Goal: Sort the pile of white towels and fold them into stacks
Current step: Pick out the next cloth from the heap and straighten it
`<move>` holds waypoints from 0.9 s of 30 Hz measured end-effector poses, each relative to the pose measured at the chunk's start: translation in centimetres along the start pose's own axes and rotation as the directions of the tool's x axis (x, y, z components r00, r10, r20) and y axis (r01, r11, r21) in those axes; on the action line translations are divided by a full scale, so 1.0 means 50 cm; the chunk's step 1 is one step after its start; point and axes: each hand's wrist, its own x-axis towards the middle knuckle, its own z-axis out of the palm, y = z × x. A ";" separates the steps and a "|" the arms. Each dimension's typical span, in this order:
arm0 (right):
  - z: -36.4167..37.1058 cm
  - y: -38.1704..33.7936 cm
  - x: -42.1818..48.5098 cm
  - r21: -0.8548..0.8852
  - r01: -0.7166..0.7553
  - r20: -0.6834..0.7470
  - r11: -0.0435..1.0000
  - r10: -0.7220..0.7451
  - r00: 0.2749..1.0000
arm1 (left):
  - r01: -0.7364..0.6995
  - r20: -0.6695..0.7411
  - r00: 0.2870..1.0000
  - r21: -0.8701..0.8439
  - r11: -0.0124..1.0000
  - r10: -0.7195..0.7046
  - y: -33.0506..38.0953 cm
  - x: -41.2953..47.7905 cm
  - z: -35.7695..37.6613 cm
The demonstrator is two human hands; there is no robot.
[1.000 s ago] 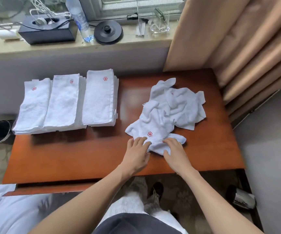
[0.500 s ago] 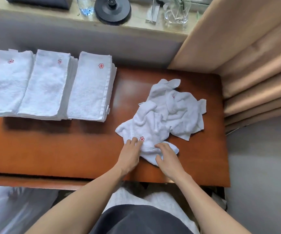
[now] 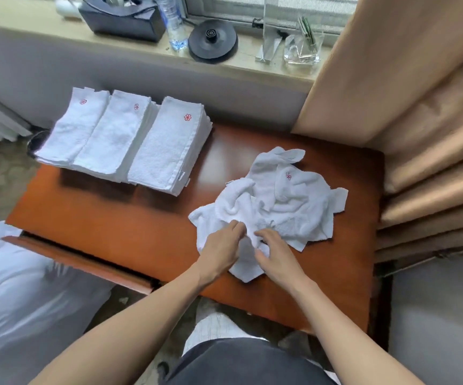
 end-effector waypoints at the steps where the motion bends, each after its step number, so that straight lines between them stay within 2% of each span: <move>1: -0.013 0.007 -0.004 0.004 0.037 0.034 0.999 -0.037 0.999 | 0.017 -0.050 0.999 -0.050 0.999 -0.020 0.033 -0.004 0.001; 3: -0.039 0.016 -0.012 -0.003 0.134 0.085 0.991 -0.133 0.987 | 0.051 -0.187 0.979 -0.172 0.984 -0.083 0.098 -0.016 0.001; 5: -0.072 0.021 -0.025 -0.007 0.223 0.072 0.975 -0.222 0.972 | 0.039 -0.262 0.960 -0.216 0.976 -0.097 0.160 -0.029 -0.004; 8: -0.139 0.038 -0.053 0.004 0.287 -0.007 0.958 -0.287 0.958 | -0.040 -0.304 0.953 -0.202 0.979 -0.024 0.247 -0.039 -0.011; 13: -0.270 0.069 -0.106 -0.064 0.368 -0.037 0.927 -0.371 0.928 | -0.193 -0.477 0.873 -0.149 0.970 0.100 0.383 -0.049 -0.034; 20: -0.389 0.117 -0.159 -0.131 0.321 -0.108 0.938 -0.335 0.936 | -0.197 -0.669 0.743 -0.268 0.943 -0.035 0.491 -0.022 -0.085; 23: -0.417 0.136 -0.178 -0.114 0.255 -0.131 0.960 -0.269 0.954 | -0.174 -0.680 0.726 -0.321 0.931 -0.099 0.503 -0.015 -0.101; 27: -0.457 0.138 -0.178 -0.115 0.227 -0.177 0.967 -0.245 0.953 | -0.177 -0.671 0.735 -0.324 0.929 -0.094 0.517 -0.004 -0.102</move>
